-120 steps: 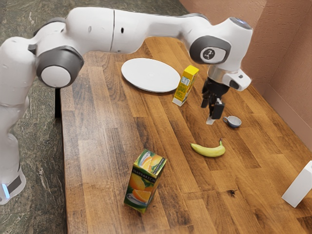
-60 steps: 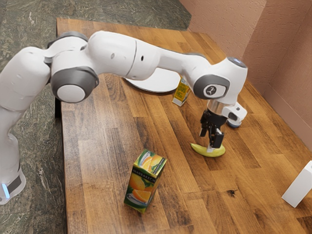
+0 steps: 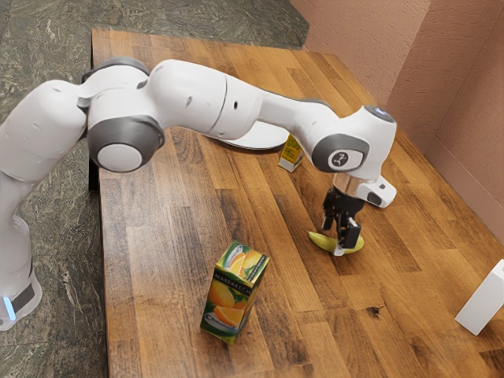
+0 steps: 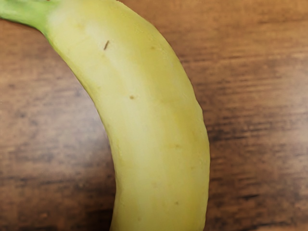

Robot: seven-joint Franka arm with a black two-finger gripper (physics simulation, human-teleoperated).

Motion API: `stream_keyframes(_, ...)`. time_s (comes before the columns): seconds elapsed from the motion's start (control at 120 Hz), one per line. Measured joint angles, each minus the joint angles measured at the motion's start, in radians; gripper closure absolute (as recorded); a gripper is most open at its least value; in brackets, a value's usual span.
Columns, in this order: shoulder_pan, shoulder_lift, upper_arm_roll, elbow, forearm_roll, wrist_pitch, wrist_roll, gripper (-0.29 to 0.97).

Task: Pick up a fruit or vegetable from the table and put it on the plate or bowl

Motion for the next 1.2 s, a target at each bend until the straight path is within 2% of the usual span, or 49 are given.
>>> stream_keyframes(0.5,0.002,0.029,-0.004,0.004,-0.003,0.113,0.003,0.03)
stream_keyframes(1.042,0.015,0.059,-0.005,0.038,0.007,0.041,0.003,0.03)
stream_keyframes(1.2,0.014,0.056,-0.003,0.038,0.008,0.036,0.002,0.18)
